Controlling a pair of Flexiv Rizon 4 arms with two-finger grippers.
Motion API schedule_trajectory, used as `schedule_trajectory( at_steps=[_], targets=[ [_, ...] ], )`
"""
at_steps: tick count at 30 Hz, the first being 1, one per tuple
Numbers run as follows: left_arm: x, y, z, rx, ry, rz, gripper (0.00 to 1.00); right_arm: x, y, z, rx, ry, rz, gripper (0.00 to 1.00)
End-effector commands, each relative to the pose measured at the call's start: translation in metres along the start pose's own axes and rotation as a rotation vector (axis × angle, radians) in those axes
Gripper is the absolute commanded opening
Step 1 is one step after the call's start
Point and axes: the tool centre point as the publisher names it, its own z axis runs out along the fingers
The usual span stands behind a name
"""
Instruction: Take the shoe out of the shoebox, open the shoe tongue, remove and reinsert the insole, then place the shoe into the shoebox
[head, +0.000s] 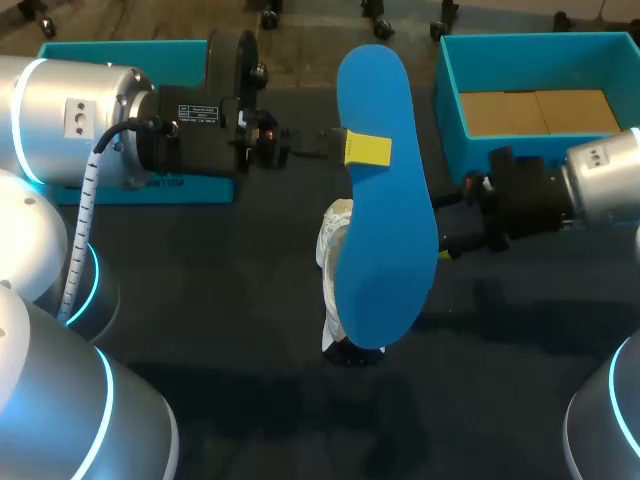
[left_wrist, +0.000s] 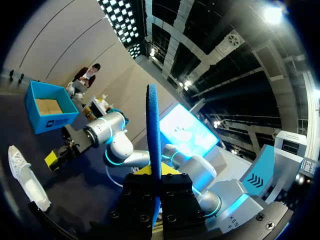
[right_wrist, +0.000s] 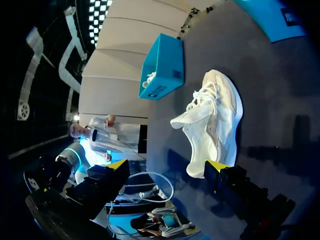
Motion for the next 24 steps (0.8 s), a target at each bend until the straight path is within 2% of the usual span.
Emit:
schedule_trajectory(
  at_steps=[1, 3, 6, 15, 24],
  targets=[
    [0.001, 0.003, 0.002, 0.006, 0.000, 0.000, 0.00, 0.003, -0.013, -0.017, -0.026, 0.029, 0.001, 1.00],
    [0.001, 0.003, 0.002, 0.006, 0.000, 0.000, 0.00, 0.006, -0.013, -0.021, -0.050, 0.055, -0.025, 1.00],
    [0.001, 0.003, 0.002, 0.006, 0.000, 0.000, 0.00, 0.008, -0.012, -0.025, -0.039, 0.064, -0.007, 1.00],
    [0.001, 0.003, 0.002, 0.006, 0.000, 0.000, 0.00, 0.011, -0.010, -0.029, -0.055, 0.048, -0.011, 1.00],
    [-0.010, -0.002, -0.004, 0.035, 0.034, -0.150, 0.00, 0.011, -0.010, -0.029, -0.055, 0.048, -0.011, 1.00]
  ],
)
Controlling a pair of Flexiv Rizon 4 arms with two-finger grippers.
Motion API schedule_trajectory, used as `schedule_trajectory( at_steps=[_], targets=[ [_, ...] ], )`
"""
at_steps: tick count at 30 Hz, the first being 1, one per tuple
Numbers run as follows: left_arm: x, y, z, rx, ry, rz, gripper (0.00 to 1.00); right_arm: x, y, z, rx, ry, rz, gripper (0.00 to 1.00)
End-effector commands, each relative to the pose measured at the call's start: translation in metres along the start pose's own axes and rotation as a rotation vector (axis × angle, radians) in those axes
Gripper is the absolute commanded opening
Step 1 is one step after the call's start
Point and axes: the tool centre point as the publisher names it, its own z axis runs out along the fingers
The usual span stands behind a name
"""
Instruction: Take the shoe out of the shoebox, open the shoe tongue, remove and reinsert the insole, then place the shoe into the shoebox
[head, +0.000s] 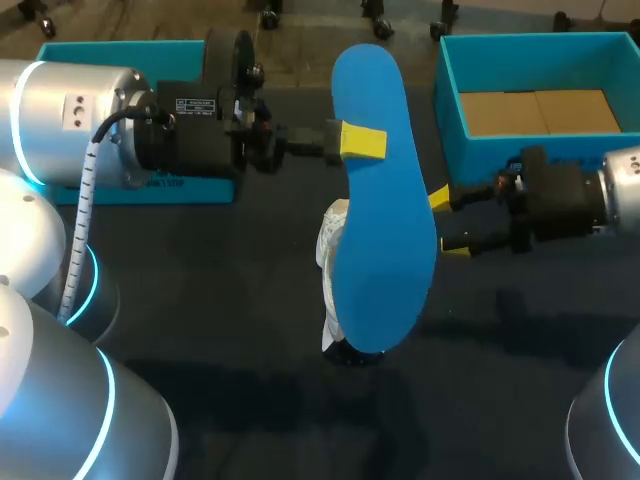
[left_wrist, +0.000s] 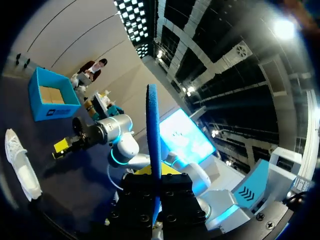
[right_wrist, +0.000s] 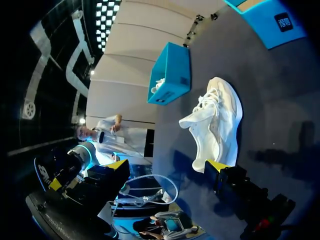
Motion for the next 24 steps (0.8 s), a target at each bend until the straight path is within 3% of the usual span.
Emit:
schedule_trajectory(
  at_steps=[1, 11, 17, 24],
  targets=[
    [-0.010, 0.003, -0.001, 0.004, 0.019, -0.008, 0.00, 0.000, -0.001, 0.000, -0.002, 0.000, 0.000, 1.00],
    [-0.029, -0.012, -0.003, -0.007, 0.033, 0.241, 0.00, 0.000, -0.001, 0.000, -0.002, 0.000, 0.000, 1.00],
    [-0.049, -0.025, -0.008, -0.078, -0.009, 0.419, 0.00, 0.000, -0.001, 0.000, -0.002, 0.000, 0.000, 1.00],
    [-0.065, -0.037, -0.014, -0.123, -0.045, 0.772, 0.00, 0.000, -0.001, 0.000, -0.002, 0.000, 0.000, 1.00]
  ],
)
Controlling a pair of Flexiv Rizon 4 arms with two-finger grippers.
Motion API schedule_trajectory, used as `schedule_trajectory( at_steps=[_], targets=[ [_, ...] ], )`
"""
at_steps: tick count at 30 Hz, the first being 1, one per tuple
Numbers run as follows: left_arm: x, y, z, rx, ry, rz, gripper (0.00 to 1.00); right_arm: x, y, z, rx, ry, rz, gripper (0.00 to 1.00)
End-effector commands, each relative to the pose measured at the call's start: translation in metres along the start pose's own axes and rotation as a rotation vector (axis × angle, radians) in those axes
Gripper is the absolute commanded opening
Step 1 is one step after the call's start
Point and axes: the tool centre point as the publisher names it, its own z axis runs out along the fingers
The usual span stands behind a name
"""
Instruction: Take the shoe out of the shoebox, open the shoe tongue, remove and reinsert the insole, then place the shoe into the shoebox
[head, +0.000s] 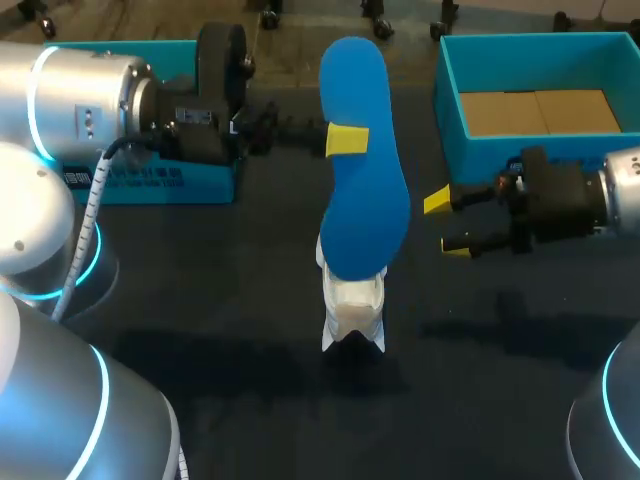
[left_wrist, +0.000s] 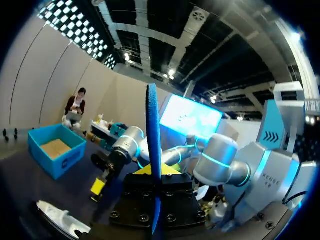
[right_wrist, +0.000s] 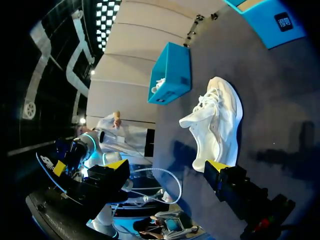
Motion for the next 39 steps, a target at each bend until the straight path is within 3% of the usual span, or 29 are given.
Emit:
schedule_trajectory(
  at_steps=[1, 10, 11, 26, 33, 39],
  targets=[
    [-0.016, -0.007, 0.000, -0.069, -0.008, 0.258, 0.00, 0.000, -0.001, 0.001, -0.002, -0.003, 0.001, 1.00],
    [-0.038, -0.002, 0.001, -0.047, 0.026, 0.741, 0.00, 0.000, -0.001, 0.001, -0.002, -0.003, 0.001, 1.00],
    [-0.034, -0.002, 0.001, -0.043, 0.011, 0.666, 0.00, 0.000, -0.001, 0.001, -0.002, -0.003, 0.001, 1.00],
    [-0.034, -0.002, 0.001, -0.043, 0.011, 0.666, 0.00, 0.000, -0.001, 0.001, -0.002, -0.003, 0.001, 1.00],
    [-0.034, 0.004, -0.003, -0.078, -0.157, 1.067, 0.00, 0.000, -0.001, 0.001, -0.002, -0.003, 0.001, 1.00],
    [-0.045, 0.014, -0.005, -0.094, -0.206, 1.289, 0.00, 0.000, -0.001, 0.001, -0.002, -0.003, 0.001, 1.00]
  ],
)
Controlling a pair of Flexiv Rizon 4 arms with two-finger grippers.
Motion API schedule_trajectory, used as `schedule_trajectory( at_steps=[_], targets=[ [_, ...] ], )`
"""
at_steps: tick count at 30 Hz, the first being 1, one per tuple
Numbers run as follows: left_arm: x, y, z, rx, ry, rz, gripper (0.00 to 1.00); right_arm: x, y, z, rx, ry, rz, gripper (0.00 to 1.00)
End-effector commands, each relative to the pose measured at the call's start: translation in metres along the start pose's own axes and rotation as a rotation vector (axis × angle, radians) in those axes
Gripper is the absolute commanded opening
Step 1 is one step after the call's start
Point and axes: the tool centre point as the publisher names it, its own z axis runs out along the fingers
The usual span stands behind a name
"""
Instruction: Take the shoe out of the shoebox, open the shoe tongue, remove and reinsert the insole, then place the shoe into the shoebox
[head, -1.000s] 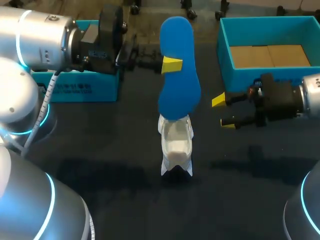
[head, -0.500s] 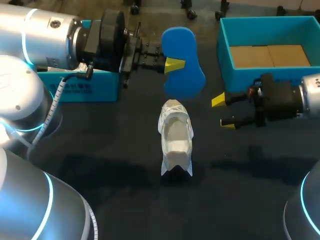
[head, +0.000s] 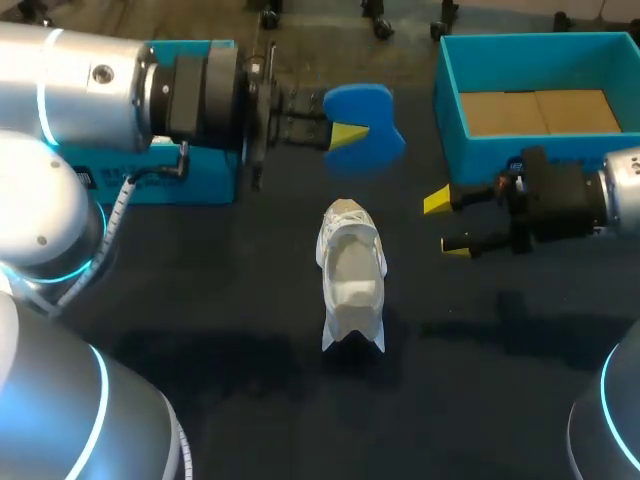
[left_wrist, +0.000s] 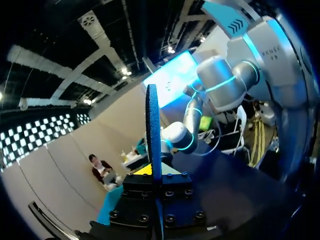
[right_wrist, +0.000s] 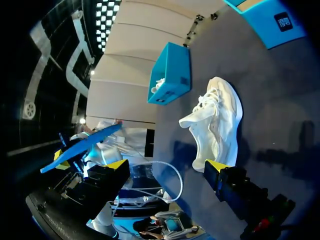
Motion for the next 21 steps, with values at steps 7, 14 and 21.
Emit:
schedule_trajectory(
  at_steps=[7, 14, 21],
  targets=[
    [0.013, 0.036, 0.001, -0.064, -0.112, 0.470, 0.00, 0.000, 0.000, 0.001, -0.002, -0.001, 0.000, 1.00],
    [0.024, 0.059, -0.002, -0.080, -0.090, 0.585, 0.00, 0.000, 0.000, 0.001, -0.002, -0.001, 0.000, 1.00],
    [0.032, 0.078, -0.004, -0.079, -0.104, 0.658, 0.00, 0.000, 0.000, 0.001, -0.002, -0.001, 0.000, 1.00]
  ],
)
